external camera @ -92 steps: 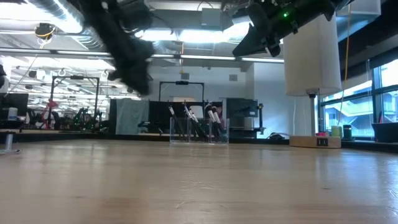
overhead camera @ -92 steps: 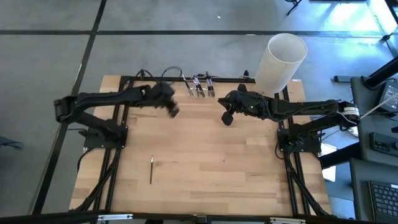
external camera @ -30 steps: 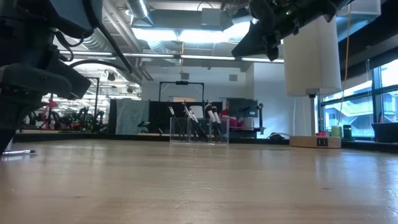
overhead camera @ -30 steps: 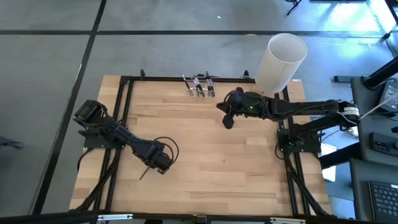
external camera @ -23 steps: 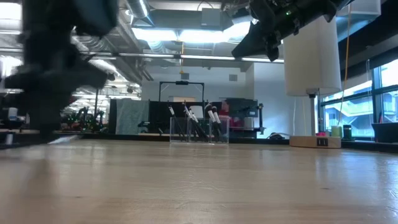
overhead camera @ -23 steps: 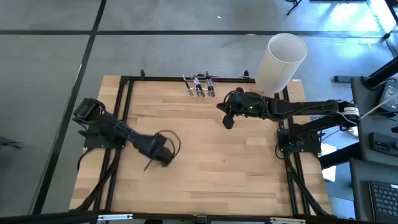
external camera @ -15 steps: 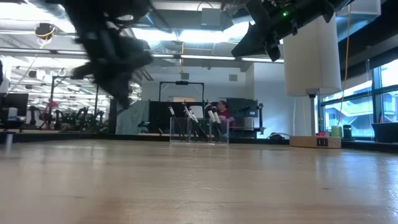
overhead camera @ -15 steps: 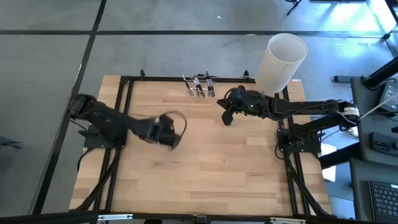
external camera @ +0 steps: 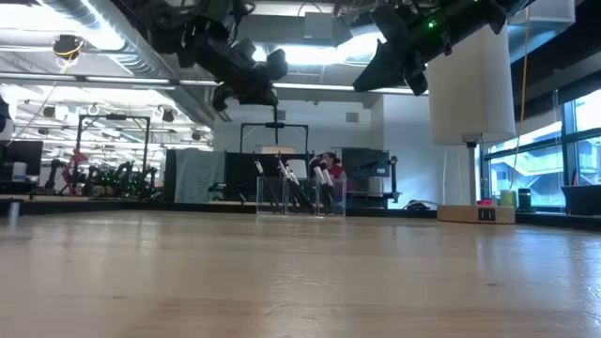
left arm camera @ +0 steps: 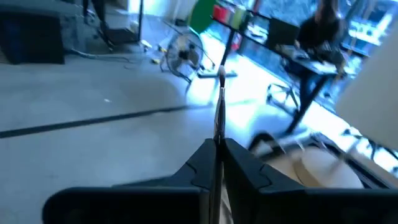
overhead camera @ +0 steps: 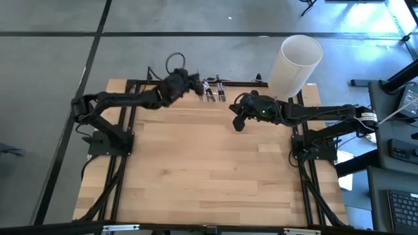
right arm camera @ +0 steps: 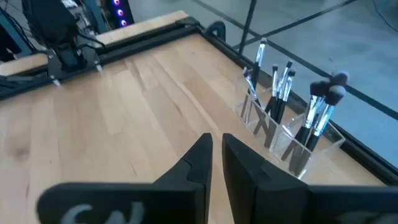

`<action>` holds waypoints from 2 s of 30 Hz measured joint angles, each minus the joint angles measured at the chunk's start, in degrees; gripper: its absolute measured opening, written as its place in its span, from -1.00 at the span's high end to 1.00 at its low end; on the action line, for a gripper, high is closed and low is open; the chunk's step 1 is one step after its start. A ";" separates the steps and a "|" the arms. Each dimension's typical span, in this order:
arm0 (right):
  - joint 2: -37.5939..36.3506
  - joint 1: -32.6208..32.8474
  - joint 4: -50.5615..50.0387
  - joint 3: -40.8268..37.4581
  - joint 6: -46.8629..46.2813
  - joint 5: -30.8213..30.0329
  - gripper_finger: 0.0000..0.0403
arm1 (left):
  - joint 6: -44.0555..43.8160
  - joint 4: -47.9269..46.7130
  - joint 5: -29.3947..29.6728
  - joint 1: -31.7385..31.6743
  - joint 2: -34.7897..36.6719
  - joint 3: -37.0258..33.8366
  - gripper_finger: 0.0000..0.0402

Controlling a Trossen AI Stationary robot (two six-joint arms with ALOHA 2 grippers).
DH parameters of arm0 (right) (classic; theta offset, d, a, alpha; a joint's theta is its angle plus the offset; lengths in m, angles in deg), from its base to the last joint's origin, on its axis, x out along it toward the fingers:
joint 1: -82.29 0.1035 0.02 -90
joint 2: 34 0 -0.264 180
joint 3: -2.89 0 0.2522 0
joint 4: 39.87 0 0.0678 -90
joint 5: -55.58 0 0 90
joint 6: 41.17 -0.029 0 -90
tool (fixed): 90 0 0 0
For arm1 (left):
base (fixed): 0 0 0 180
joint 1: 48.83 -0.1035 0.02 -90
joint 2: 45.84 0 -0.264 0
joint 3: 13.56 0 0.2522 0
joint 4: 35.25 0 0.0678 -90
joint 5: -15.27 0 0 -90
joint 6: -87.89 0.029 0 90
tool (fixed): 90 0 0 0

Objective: Put items in baskets/containers
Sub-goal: Put the black eyeshadow brush into the transparent organizer, then return to Home Position

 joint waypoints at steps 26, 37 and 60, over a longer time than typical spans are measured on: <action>0.00 -0.07 -1.32 0.00 1.64 -4.53 0.82 | -13.30 0.35 3.19 -7.04 -12.61 -0.02 0.77; 0.00 -0.04 0.81 0.00 3.46 -4.53 0.82 | -8.99 -1.15 -6.40 -7.02 -11.55 -0.02 0.31; 12.31 6.85 40.42 0.04 11.85 42.97 0.82 | 15.96 14.35 -21.25 22.10 34.67 -28.88 0.61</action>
